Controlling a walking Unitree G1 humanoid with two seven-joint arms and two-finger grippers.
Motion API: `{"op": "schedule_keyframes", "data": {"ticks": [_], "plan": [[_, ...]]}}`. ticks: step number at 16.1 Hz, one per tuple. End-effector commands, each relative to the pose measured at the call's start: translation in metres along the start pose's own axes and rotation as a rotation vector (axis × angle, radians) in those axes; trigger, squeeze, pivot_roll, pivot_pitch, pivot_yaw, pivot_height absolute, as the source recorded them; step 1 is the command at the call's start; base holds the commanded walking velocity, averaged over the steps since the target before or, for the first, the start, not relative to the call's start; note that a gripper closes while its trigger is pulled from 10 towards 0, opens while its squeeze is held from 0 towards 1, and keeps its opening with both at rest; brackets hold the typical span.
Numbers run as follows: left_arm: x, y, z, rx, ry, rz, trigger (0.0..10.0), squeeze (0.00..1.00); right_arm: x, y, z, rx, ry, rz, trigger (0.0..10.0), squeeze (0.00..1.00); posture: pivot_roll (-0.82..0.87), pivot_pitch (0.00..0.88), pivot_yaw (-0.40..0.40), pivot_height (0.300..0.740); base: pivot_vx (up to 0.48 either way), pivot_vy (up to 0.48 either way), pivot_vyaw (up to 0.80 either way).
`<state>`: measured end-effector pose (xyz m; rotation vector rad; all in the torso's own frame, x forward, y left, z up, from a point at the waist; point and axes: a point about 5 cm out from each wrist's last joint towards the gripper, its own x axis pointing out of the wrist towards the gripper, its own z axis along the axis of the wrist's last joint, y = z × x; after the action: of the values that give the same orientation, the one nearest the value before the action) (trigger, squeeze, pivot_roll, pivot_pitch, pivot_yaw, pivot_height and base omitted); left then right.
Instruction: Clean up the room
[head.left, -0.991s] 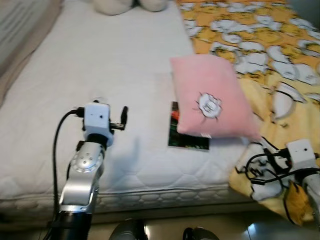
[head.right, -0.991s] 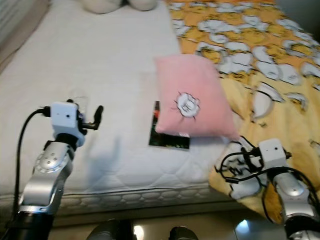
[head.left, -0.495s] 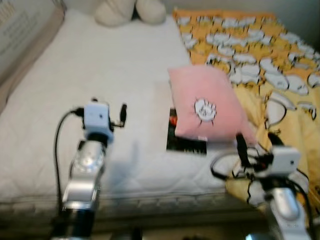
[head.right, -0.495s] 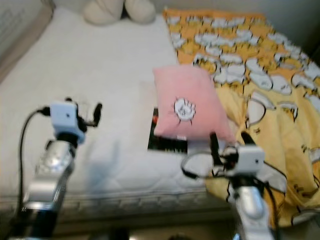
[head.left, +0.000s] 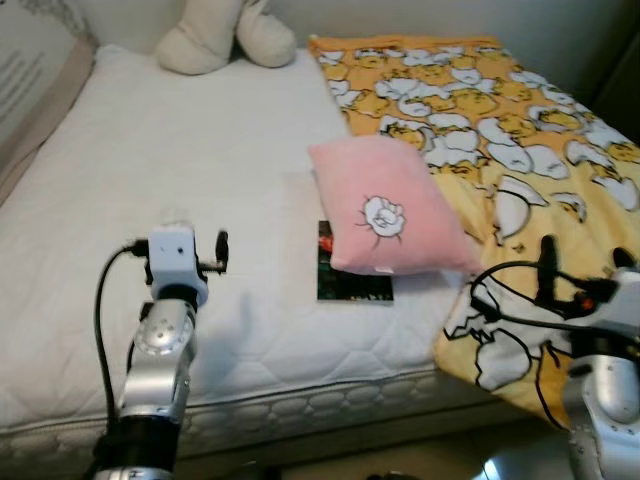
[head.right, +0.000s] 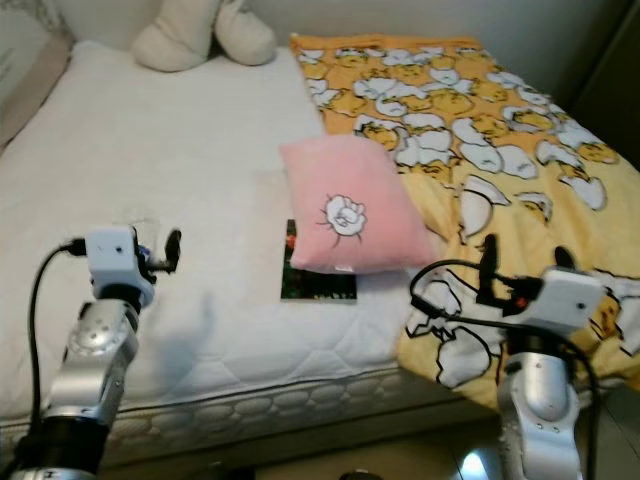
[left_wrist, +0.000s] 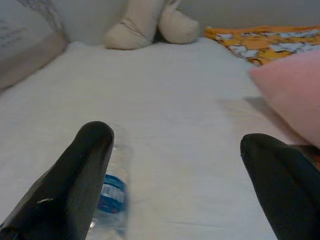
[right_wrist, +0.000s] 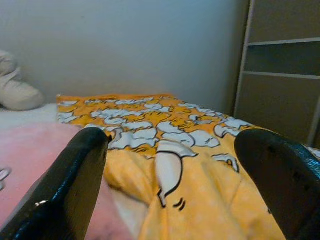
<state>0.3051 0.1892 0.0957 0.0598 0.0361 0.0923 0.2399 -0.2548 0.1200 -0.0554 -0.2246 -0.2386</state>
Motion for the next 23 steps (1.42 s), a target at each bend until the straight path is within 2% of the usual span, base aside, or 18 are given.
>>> {"op": "schedule_keyframes", "data": {"ticks": [1, 3, 7, 10, 14, 17, 21, 23], "plan": [[0.008, -0.014, 0.007, -0.007, -0.018, -0.036, 10.0, 0.0, 0.007, 0.013, 0.003, 0.004, -0.006, 0.057, 10.0, 0.0, -0.15, 0.0, 0.023, 0.74, 0.0, -0.48, 0.0], [0.015, -0.025, 0.018, -0.014, -0.064, -0.059, 10.0, 0.0, 0.012, 0.024, 0.002, 0.018, 0.003, 0.096, 10.0, 0.0, -0.14, 0.0, 0.021, 0.74, 0.0, -0.474, 0.0], [0.018, -0.021, 0.017, -0.03, -0.045, -0.034, 10.0, 0.0, 0.015, 0.027, 0.001, 0.013, 0.023, 0.127, 10.0, 0.0, -0.14, 0.0, 0.022, 0.74, 0.0, -0.468, 0.0], [0.019, -0.023, 0.015, -0.031, -0.04, -0.034, 10.0, 0.0, 0.018, 0.034, -0.001, -0.019, 0.036, 0.168, 10.0, 0.0, -0.14, 0.0, 0.02, 0.74, 0.0, -0.465, 0.61], [0.021, -0.023, 0.017, -0.01, -0.049, -0.023, 10.0, 0.0, 0.018, 0.034, -0.005, -0.026, 0.064, 0.191, 10.0, 0.0, -0.13, 0.0, 0.017, 0.74, 0.068, -0.423, 0.57], [0.024, -0.023, 0.022, 0.075, -0.08, -0.034, 10.0, 0.0, 0.017, 0.043, -0.009, -0.009, 0.085, 0.216, 10.0, 0.0, -0.13, 0.0, 0.017, 0.74, 0.0, 0.0, 0.13], [0.028, -0.029, 0.035, 0.02, -0.136, -0.101, 10.0, 0.0, 0.014, 0.057, -0.014, 0.024, 0.094, 0.24, 10.0, 0.0, -0.12, 0.0, 0.026, 0.74, 0.191, 0.0, 0.0], [0.028, -0.034, 0.038, 0.036, -0.149, -0.127, 10.0, 0.0, 0.014, 0.06, -0.015, 0.03, 0.096, 0.244, 10.0, 0.0, -0.13, 0.0, 0.029, 0.74, 0.48, 0.0, 0.0]]}}
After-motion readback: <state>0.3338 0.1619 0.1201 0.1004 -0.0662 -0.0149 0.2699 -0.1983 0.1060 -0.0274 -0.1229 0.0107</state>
